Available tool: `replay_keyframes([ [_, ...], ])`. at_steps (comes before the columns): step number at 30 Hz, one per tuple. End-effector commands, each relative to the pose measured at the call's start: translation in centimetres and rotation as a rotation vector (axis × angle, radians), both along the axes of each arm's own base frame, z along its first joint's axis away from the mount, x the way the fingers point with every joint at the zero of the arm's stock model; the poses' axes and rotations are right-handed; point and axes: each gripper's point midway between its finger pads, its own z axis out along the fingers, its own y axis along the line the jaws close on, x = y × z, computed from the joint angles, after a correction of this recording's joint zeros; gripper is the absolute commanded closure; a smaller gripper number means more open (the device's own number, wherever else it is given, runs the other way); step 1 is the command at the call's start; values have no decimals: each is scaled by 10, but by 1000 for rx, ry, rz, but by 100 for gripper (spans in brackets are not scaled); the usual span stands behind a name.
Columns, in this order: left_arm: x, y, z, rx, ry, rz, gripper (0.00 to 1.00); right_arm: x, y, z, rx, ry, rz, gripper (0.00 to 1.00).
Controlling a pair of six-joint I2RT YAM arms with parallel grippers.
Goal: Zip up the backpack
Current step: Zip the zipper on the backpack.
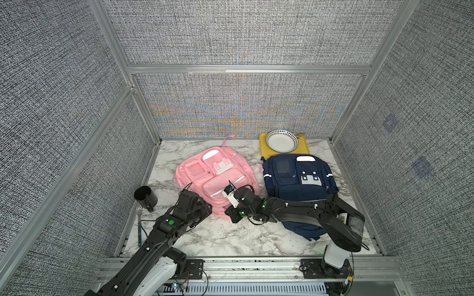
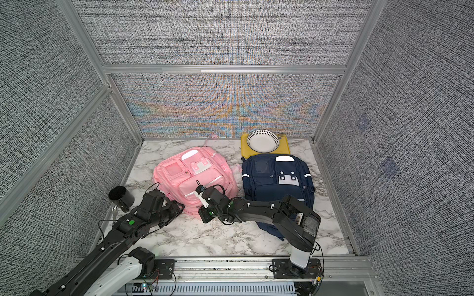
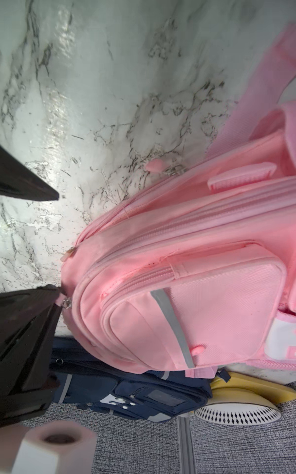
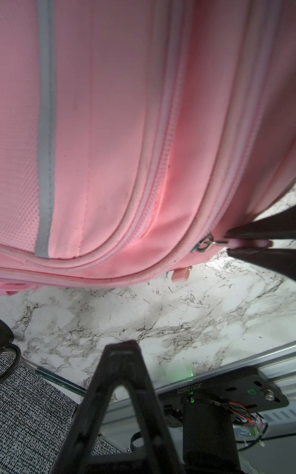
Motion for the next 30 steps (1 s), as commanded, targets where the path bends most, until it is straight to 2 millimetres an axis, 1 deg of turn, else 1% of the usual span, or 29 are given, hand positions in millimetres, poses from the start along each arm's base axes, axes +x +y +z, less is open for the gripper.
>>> replay_keyframes([
  [1, 15, -6, 8, -16, -51, 32, 43, 5, 14, 17, 56, -54, 1, 100],
  [8, 25, -6, 5, 5, -69, 57, 43, -4, 28, 18, 50, -68, 18, 100],
  [18, 25, -7, -11, -1, -50, 67, 49, -5, 41, 13, 39, -65, 16, 100],
  [20, 27, -4, -13, 15, -49, 79, 55, -6, 45, 14, 41, -66, 21, 100],
  [22, 30, 1, -15, 43, -49, 102, 64, -8, 48, 15, 38, -72, 24, 100],
  [25, 30, 11, -19, 85, -43, 143, 71, -9, 49, 13, 19, -80, 23, 100],
  [28, 30, 18, -22, 119, -52, 153, 80, -10, 47, 6, 3, -71, 24, 100],
  [30, 29, 22, -23, 133, -53, 165, 83, -11, 45, 1, -9, -63, 23, 100],
])
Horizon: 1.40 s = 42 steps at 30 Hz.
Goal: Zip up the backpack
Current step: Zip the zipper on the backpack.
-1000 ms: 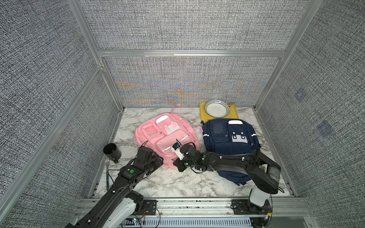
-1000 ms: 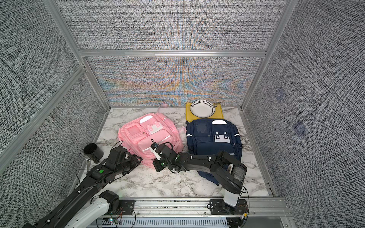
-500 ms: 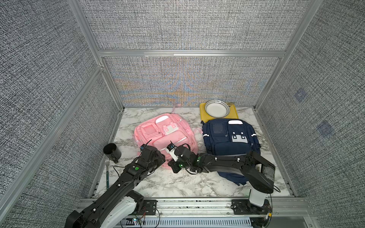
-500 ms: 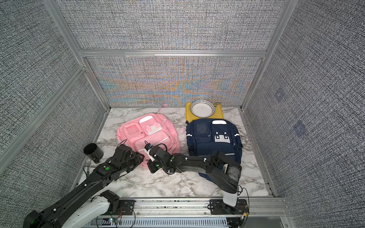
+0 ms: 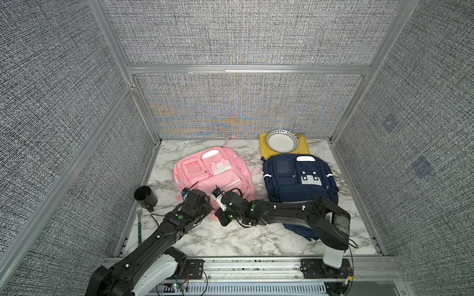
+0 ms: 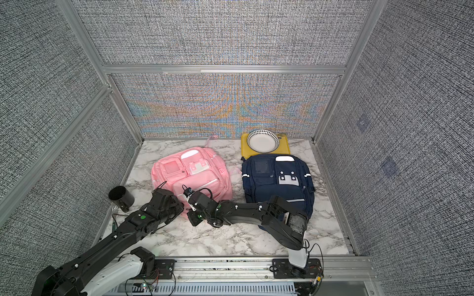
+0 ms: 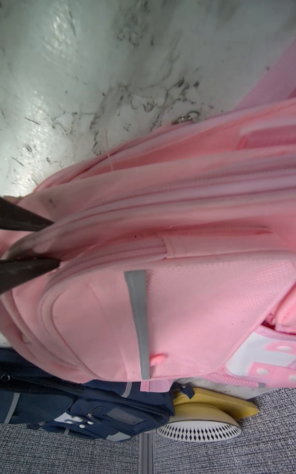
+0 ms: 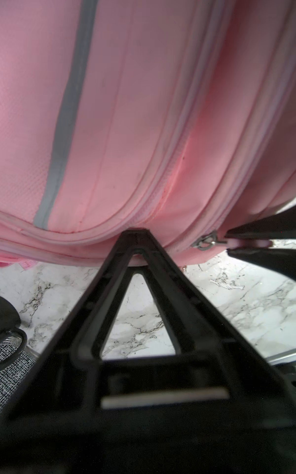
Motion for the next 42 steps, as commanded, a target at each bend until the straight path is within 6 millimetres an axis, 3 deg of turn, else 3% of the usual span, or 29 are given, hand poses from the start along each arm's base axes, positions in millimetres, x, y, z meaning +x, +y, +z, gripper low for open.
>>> replay_keyframes([
  [1, 1, 17, -5, 82, -11, 45, 85, -2, 1, -2, -1, 4, 1, 100],
  [11, 1, 33, -14, 103, 15, 66, 100, -11, -14, -23, -62, 30, 12, 100],
  [28, 8, 51, -24, 103, 50, 90, 100, -17, -46, -30, -97, 22, -13, 100],
  [42, 11, 71, -18, 146, 57, 116, 100, 3, -84, -24, -109, -3, -102, 100],
])
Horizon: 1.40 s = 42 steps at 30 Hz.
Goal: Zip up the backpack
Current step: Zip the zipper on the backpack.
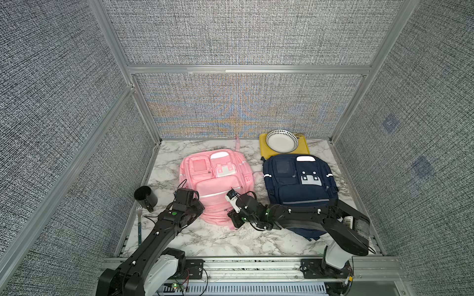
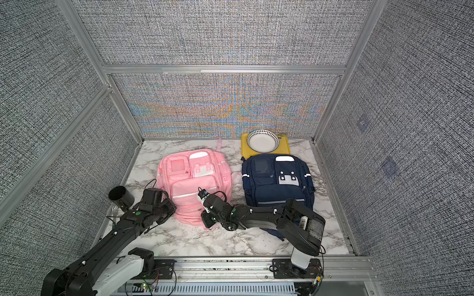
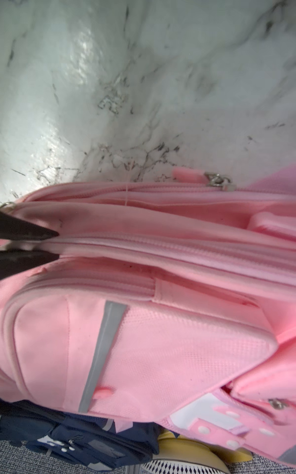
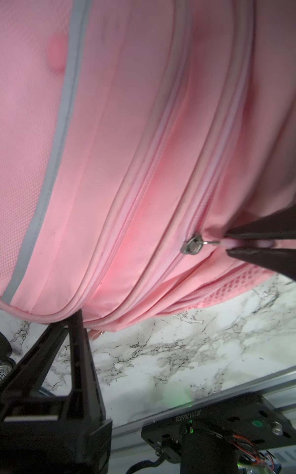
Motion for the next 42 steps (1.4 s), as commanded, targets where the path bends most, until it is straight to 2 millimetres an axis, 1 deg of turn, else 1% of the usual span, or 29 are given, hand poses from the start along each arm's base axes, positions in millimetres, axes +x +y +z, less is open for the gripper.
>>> replay_keyframes([
  [1, 8, 30, 3, 142, -33, 69, 100, -1, -19, -12, -83, 19, -20, 100],
  [5, 12, 37, 6, 168, -27, 73, 100, 2, -23, -14, -92, 16, -25, 100],
  [10, 15, 48, 6, 186, -10, 92, 100, 6, -25, -16, -94, 11, -29, 100],
  [16, 13, 64, 6, 210, 2, 119, 100, 13, -27, -18, -95, 6, -37, 100],
  [20, 12, 71, 8, 221, 6, 126, 100, 18, -18, -18, -79, 6, -23, 100],
  [23, 10, 82, 14, 256, 8, 153, 100, 21, -8, -15, -67, 4, -7, 100],
  [25, 12, 85, 23, 258, -13, 159, 100, 24, -2, -10, -55, -4, -1, 100],
  [28, 15, 89, 33, 263, -28, 160, 100, 28, 6, 7, -25, -27, 13, 100],
  [30, 16, 91, 35, 266, -28, 163, 100, 31, 8, 21, -10, -44, 15, 100],
  [33, 16, 92, 33, 254, -21, 169, 100, 33, 3, 32, 3, -53, 11, 100],
  [40, 15, 103, 27, 243, -6, 203, 100, 32, -14, 29, -17, -45, -5, 100],
  [42, 15, 108, 27, 244, -5, 214, 100, 33, -18, 32, 2, -48, -23, 100],
])
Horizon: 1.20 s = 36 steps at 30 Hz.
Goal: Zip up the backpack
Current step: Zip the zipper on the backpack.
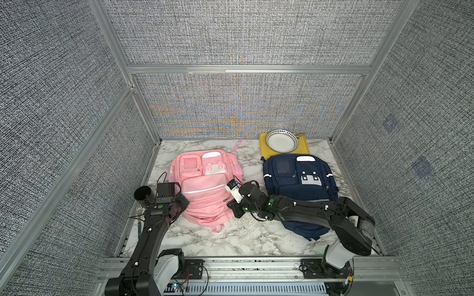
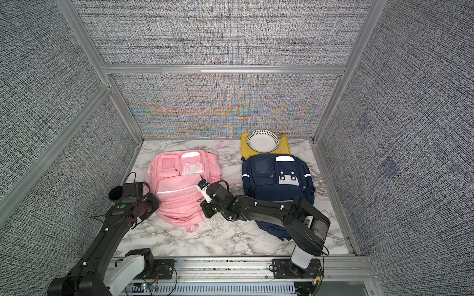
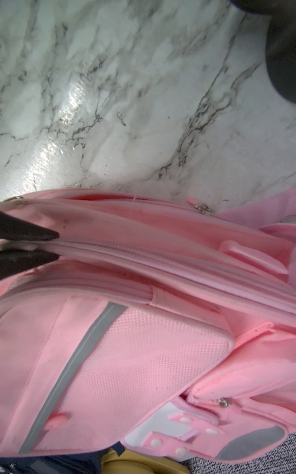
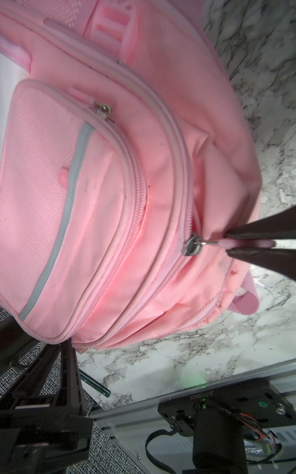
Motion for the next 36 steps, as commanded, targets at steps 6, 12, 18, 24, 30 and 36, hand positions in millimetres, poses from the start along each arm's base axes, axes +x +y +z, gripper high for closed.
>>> replay_keyframes([
  [6, 2, 44, 1, 147, -5, 122, 100, 10, -18, 2, -4, -2, -75, 100],
  [12, 2, 37, 2, 103, -10, 107, 93, 7, -5, -4, 18, 21, -48, 100],
  [18, 2, 9, 11, -19, -40, 7, 70, 5, 4, -2, 35, 9, -41, 100],
  [24, -8, -4, 36, -68, -119, -8, 59, 5, 10, -4, 39, 1, -39, 100],
  [30, -24, -35, 49, -121, -146, -84, 56, 6, 11, -8, 30, -4, -41, 100],
  [36, -27, -73, 52, -120, -150, -184, 52, 6, 8, -14, 16, -4, -49, 100],
])
